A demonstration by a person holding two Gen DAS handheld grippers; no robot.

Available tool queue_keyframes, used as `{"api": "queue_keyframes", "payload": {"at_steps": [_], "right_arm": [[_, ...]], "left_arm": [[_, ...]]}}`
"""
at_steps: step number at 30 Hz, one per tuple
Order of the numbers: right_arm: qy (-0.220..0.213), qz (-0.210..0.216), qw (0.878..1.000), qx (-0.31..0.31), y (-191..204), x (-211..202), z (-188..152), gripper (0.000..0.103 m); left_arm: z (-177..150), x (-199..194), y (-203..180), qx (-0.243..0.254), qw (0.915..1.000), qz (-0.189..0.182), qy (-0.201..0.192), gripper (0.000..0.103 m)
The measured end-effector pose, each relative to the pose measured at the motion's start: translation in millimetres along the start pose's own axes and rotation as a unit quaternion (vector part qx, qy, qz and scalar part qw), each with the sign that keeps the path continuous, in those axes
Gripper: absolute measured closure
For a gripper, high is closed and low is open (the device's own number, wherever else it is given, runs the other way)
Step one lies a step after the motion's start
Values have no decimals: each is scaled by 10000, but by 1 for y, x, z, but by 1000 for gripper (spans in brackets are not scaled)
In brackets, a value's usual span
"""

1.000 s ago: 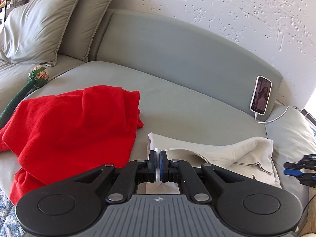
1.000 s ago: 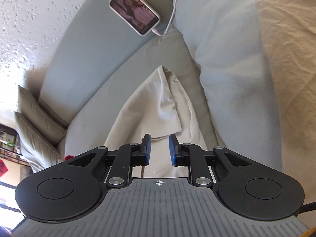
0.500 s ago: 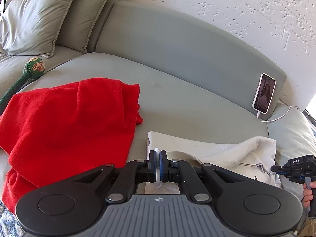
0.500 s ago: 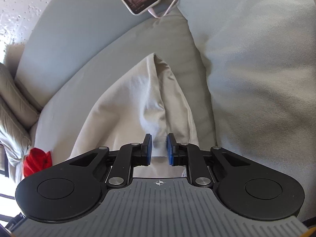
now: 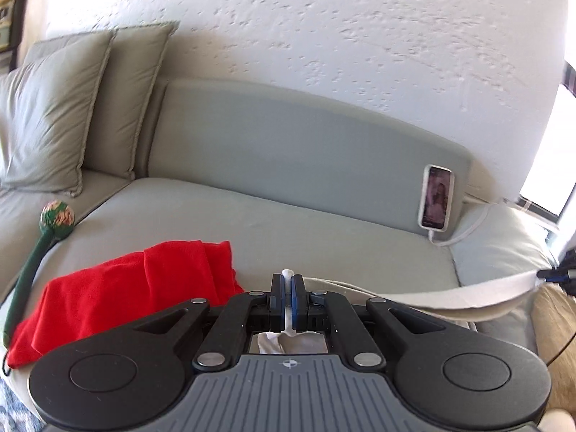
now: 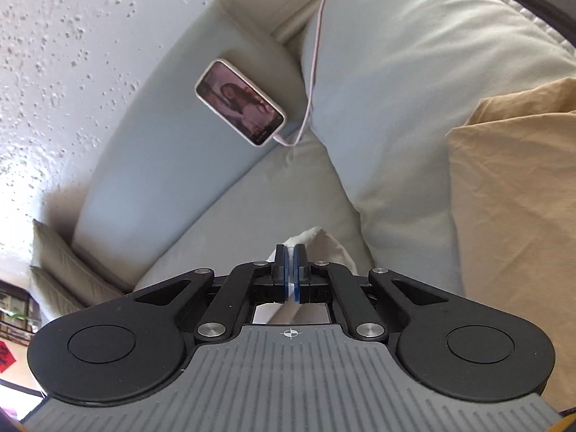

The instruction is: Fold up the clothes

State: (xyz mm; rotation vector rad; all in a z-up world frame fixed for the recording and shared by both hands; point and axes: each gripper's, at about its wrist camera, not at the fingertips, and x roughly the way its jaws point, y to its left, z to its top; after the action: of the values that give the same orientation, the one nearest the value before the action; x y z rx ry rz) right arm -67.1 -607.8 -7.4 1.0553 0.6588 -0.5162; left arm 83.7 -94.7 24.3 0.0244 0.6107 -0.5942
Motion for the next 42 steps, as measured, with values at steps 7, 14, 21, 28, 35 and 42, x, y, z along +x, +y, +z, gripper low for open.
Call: {"api": "queue_keyframes", "payload": {"at_steps": [7,14,21,28,35,42], "right_arm": [[258,-206,9994,-125,-34,-39,-44,101],[423,-399,9983,-77,-74,-55,-97,101],[326,-530,9979,-198,-85,-77,-117,101],[374,-932,9933,-573,-88,-74,-132,101],[500,-1301,9854,-972,-91,-67,-145,101],[626,-1436,9827,-983,-90,-82,-151,72]], "left_arm": [[-55,-34,3,-99,9995,-29,305,102],[-97,-41,9,-469,9975,65,527,102],[-110,-56,17,-540,9969,96,561,102],[-132,-46,7,-262,9941,328,1002,102],[-139,-49,2,-169,9919,432,1184,100],[-132,-83,4,-479,9881,776,1240,62]]}}
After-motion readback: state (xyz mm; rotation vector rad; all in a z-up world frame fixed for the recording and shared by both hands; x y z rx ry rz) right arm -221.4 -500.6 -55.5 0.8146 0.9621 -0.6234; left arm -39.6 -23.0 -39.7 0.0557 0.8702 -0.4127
